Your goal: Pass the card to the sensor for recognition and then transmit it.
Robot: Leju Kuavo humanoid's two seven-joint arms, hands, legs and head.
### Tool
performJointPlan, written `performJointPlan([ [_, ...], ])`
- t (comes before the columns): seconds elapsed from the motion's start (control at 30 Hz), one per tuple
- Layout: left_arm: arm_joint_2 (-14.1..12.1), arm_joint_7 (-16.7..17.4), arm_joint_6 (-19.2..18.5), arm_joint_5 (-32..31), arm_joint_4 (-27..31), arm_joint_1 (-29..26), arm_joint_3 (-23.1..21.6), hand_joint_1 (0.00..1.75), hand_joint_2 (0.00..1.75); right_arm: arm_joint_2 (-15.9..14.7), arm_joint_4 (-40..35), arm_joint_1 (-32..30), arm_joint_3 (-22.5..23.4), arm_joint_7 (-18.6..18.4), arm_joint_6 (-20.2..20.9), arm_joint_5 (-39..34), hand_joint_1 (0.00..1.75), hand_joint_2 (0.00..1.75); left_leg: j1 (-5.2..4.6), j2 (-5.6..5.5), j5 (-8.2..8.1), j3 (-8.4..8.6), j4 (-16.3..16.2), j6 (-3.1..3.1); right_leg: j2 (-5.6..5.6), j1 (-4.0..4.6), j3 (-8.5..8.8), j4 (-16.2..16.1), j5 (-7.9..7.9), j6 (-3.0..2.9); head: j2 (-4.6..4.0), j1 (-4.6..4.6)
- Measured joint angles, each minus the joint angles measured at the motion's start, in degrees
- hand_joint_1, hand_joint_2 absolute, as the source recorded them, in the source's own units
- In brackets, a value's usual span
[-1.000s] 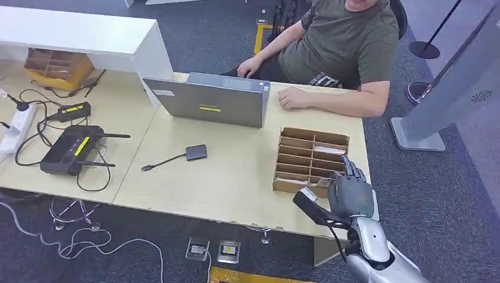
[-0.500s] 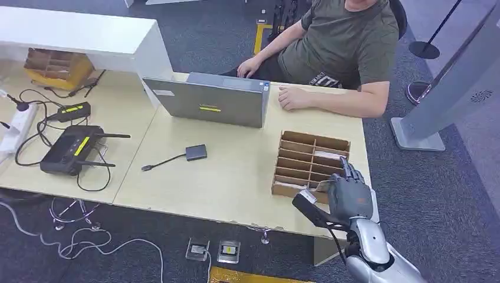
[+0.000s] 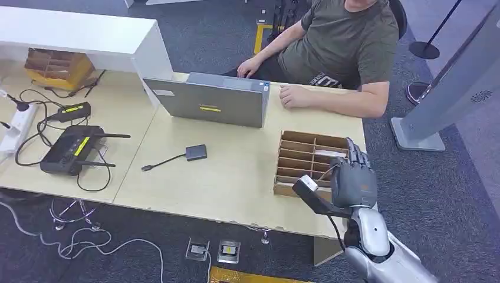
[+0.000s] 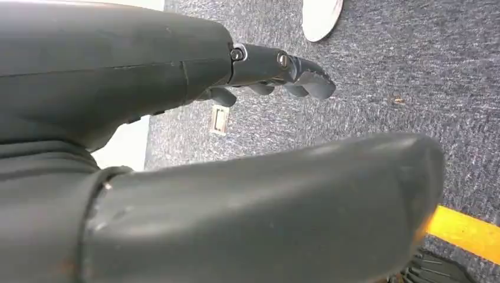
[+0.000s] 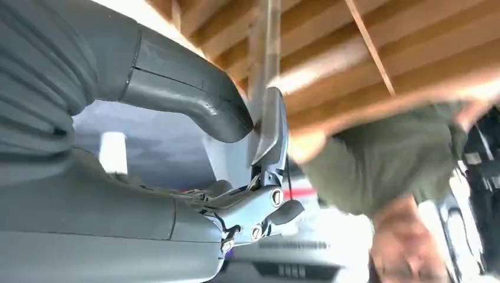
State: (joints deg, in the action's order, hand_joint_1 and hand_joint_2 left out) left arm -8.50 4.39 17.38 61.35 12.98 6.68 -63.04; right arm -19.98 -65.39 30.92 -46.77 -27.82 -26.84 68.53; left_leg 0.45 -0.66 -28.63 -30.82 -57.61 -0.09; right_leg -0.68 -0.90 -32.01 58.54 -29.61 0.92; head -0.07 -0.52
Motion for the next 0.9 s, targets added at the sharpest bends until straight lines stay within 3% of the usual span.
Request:
performJointPlan([
  [0.17,0.0,0.0,-0.5,-1.0,0.0,0.0,-0.5,0.0,0.0,-0.5,-9.8,5.3,3.0,-2.3,4.2,11.2,1.75,1.75,0.0,0.16,0.0,0.07,0.0,0.0,0.09,0.0,-0.01,0.0,0.02,0.0,0.0,0.0],
  [0.47,0.2,0.0,-0.8,-2.2,0.0,0.3,-1.5,0.0,0.0,-1.4,-20.6,11.2,7.7,-0.9,8.7,13.4,1.75,1.75,0.0,0.19,0.0,0.07,0.0,0.0,0.12,0.0,0.0,0.0,0.02,0.0,0.0,-0.02],
  [0.63,0.5,0.5,-0.8,-3.1,0.0,1.0,-2.6,0.0,0.0,-1.4,-21.0,13.4,7.7,-0.6,11.1,13.6,1.75,1.75,0.0,0.18,0.0,0.05,0.0,0.0,0.11,0.01,0.01,0.0,0.03,-0.01,0.0,0.0],
  [0.77,0.7,1.1,-1.1,-3.7,0.0,1.7,-3.0,0.0,0.0,-0.6,-18.3,17.5,6.8,0.9,18.2,13.9,1.75,1.75,0.01,0.17,0.0,0.01,0.0,-0.01,0.11,0.01,0.01,0.0,0.03,-0.01,0.0,0.0],
  [0.9,0.8,1.2,-1.2,-3.9,0.0,2.2,-3.9,0.0,0.0,1.5,-12.4,22.5,4.9,1.2,22.6,13.9,1.75,1.75,0.02,0.15,0.02,0.0,0.0,-0.02,0.08,0.02,0.01,0.0,0.03,-0.02,0.0,0.0],
])
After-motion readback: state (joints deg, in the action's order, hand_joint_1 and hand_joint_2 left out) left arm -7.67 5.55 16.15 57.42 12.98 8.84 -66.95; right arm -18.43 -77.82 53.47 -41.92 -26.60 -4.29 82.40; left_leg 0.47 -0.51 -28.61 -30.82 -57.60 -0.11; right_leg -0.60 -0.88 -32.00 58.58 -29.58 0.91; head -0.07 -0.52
